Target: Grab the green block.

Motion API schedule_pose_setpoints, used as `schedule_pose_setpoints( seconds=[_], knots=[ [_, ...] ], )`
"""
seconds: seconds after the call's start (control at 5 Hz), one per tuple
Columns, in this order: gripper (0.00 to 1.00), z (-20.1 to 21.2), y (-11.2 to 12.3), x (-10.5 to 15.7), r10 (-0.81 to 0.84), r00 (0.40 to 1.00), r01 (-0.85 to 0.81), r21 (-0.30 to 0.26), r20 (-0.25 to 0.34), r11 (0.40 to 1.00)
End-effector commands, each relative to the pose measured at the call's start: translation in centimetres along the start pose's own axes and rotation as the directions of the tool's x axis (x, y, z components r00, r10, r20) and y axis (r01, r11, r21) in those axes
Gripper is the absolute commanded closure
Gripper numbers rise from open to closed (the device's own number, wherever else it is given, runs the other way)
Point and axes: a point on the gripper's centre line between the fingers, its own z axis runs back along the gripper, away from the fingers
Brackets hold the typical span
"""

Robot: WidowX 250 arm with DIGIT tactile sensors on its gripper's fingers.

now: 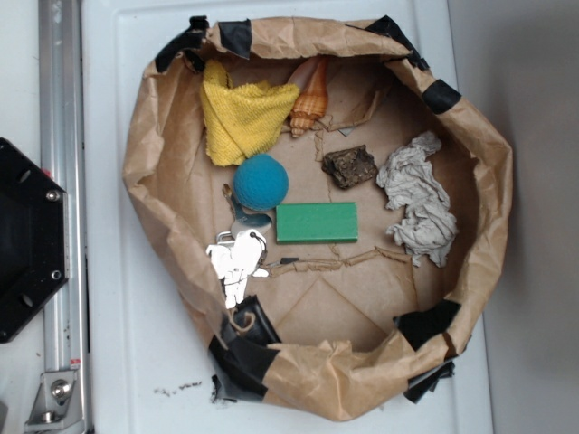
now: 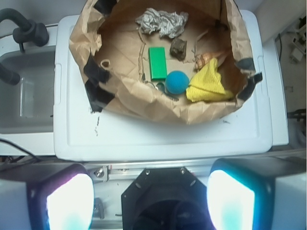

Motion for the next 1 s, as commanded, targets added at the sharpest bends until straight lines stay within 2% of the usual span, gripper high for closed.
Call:
schedule_pose_setpoints(
  seconds=[0.0,0.2,0.4,0.6,0.8],
  knots=[
    [0.00,0.0,0.0,0.0,0.000,1.000,0.000,0.000,0.000,1.000],
    [0.00,-3.0,1.5,4.8,0.106,0.993,-0.106,-0.001,0.061,0.994],
    [0.00,-6.0,2.2,8.9,0.131,0.988,-0.134,0.032,0.083,0.990],
    [0.00,-10.1,3.3,11.5,0.132,0.991,-0.133,0.059,0.019,0.989],
    [0.00,-15.5,3.8,12.9,0.047,0.998,-0.047,0.009,-0.035,0.999]
  ],
)
